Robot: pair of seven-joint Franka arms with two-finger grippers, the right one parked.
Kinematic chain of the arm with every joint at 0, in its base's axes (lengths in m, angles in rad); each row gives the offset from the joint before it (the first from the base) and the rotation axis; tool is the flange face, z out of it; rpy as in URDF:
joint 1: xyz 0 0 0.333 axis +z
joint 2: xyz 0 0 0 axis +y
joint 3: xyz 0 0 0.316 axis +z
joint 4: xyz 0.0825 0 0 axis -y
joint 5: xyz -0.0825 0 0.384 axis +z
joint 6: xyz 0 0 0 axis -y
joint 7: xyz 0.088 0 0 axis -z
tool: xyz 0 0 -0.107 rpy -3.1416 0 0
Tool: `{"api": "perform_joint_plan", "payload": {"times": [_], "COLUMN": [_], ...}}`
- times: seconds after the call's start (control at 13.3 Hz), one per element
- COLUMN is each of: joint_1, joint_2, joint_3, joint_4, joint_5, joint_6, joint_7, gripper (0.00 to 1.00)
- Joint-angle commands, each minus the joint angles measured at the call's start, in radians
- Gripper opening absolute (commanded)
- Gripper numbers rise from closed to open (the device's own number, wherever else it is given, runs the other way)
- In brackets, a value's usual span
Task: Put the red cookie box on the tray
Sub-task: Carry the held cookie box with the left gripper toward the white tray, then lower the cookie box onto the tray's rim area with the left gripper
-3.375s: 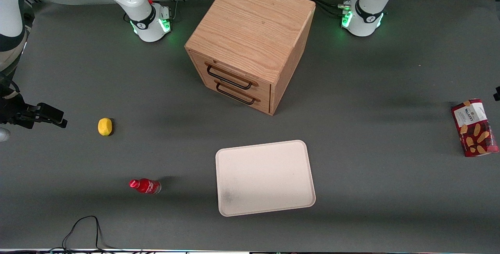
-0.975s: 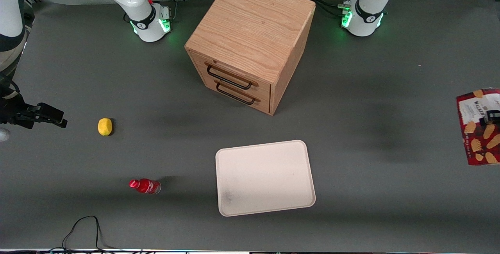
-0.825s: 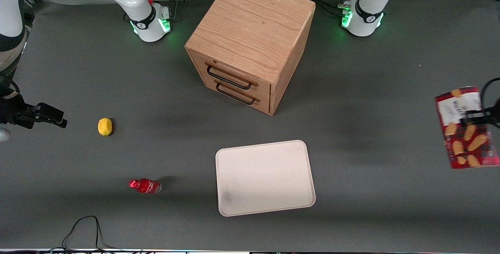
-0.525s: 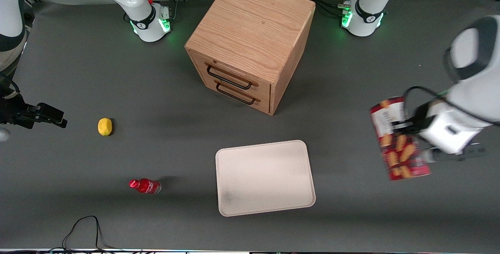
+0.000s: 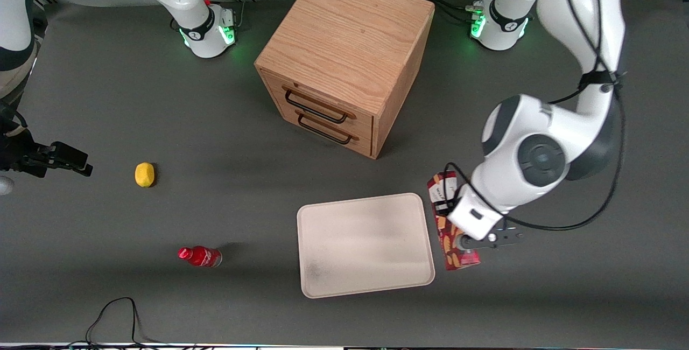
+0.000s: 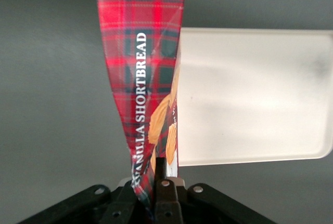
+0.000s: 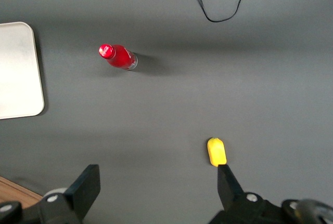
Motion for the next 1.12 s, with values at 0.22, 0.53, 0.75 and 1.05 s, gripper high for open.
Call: {"api": "perform_joint_plan", "payload": {"times": [0.22, 0.53, 0.75, 1.05], "joint_1": [-0.073, -0.081, -0.083, -0.084], "joint_2": [0.175, 0.244, 0.247, 0.233], "joint_3": [-0.004, -0.002, -0.002, -0.001], "joint_4": [0.057, 0.054, 0.04, 0.002], "joint_5": [0.067, 0.165, 0.167, 0.231], "joint_6": [0.139, 0.193, 0.211, 0.285], "joint_7": [-0.128, -0.151, -0.154, -0.154], "gripper": [0.0, 0.0, 0.0, 1.0]}}
